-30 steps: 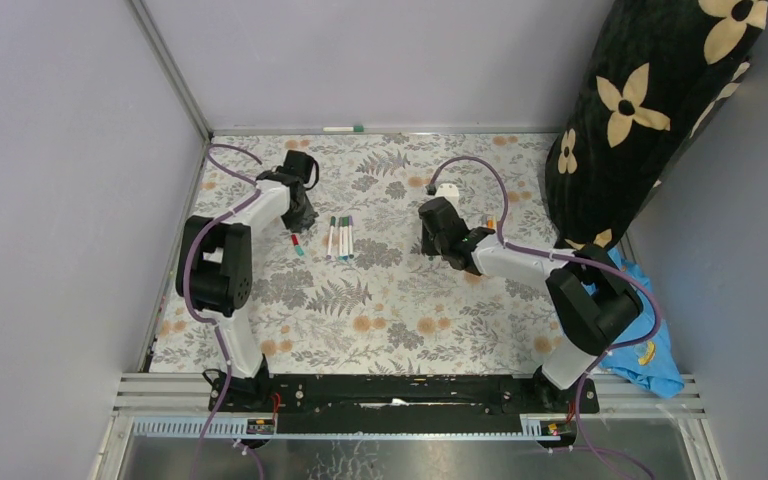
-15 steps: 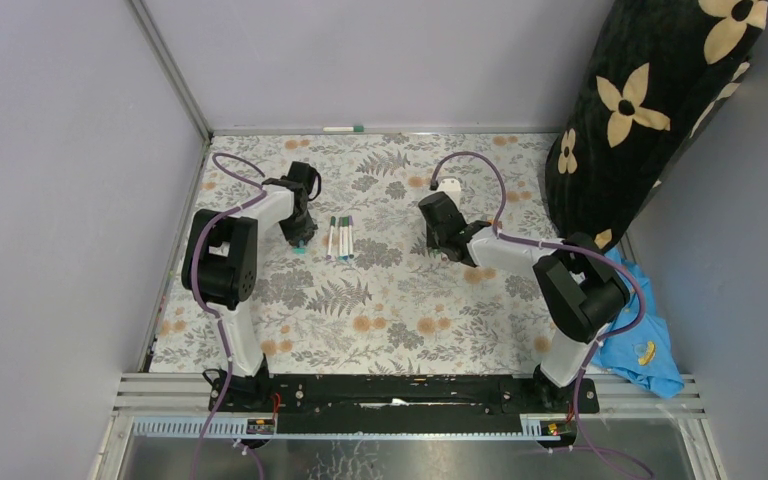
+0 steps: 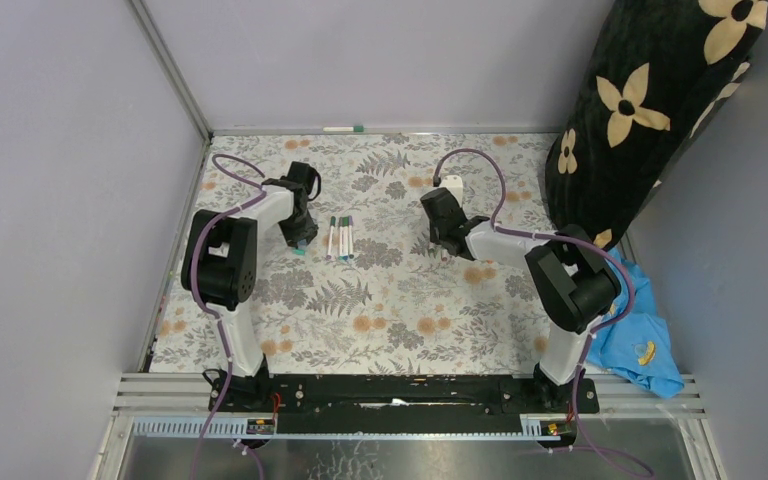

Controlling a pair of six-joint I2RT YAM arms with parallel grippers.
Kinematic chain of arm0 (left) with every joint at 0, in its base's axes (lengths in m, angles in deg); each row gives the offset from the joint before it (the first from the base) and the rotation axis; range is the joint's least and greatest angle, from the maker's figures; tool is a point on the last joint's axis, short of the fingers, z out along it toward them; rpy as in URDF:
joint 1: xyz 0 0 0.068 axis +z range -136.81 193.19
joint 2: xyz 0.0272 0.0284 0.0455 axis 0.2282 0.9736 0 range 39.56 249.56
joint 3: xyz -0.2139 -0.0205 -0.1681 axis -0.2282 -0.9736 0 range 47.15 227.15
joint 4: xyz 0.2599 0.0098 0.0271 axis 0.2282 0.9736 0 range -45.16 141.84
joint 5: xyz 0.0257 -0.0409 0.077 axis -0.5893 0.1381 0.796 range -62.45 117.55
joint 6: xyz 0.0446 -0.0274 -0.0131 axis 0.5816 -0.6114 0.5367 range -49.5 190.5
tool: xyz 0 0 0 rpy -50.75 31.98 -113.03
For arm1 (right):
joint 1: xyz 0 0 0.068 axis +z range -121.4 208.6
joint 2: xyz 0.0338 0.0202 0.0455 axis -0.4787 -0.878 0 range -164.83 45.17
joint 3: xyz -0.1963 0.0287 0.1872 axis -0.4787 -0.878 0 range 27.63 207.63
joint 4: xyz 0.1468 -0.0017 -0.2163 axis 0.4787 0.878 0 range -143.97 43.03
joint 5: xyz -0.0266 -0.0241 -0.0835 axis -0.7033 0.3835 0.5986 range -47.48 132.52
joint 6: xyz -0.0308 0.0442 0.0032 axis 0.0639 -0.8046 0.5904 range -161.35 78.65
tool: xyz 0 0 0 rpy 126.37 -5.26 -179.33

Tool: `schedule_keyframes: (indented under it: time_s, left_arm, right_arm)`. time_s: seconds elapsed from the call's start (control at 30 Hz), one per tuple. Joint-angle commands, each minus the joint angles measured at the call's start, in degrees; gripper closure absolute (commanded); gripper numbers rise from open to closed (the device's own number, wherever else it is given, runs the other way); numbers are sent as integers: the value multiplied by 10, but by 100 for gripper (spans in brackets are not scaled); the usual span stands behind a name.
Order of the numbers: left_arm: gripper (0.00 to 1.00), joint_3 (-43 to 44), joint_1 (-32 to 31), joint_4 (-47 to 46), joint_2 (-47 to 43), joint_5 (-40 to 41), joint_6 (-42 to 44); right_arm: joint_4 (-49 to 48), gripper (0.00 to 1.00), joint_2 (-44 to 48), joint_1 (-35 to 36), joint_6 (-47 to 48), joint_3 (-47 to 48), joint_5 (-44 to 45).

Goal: Open the pen caps

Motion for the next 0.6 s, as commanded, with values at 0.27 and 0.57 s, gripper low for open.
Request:
schedule_keyframes:
  time_s: [0.27, 0.57]
  left_arm:
    - [51, -3, 0, -29, -43, -23, -9]
    - [42, 56, -10, -40, -25, -42, 10]
  right_arm:
    - [-24, 63, -14, -8, 6, 21, 14]
    - [-22, 60, 20, -8, 34, 30, 19]
